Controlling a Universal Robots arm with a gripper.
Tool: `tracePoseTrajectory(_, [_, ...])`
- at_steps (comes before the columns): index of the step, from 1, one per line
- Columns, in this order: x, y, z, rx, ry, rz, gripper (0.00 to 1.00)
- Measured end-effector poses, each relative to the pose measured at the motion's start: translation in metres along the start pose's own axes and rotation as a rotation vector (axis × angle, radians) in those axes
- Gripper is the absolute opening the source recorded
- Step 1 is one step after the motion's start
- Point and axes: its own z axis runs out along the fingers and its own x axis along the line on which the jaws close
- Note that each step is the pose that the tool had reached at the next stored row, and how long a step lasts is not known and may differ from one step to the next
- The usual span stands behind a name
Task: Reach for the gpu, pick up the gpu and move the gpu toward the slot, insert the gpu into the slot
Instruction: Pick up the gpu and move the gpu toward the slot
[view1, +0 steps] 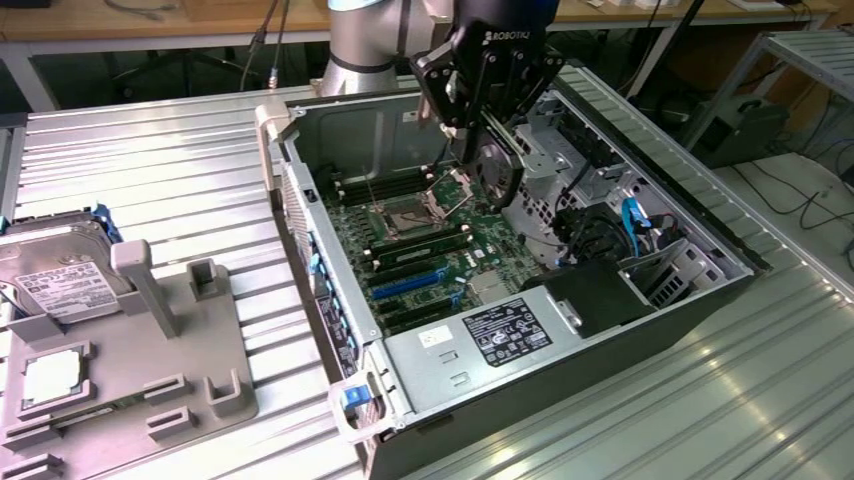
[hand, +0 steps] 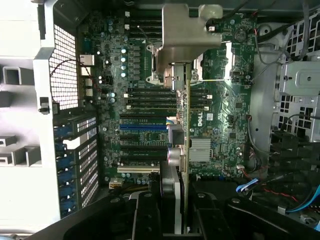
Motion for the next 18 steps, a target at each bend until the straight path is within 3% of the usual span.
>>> tracePoseTrajectory(18, [0.0001, 0.0000, -0.0001, -0.0018, -0.0174, -0.196, 0.29])
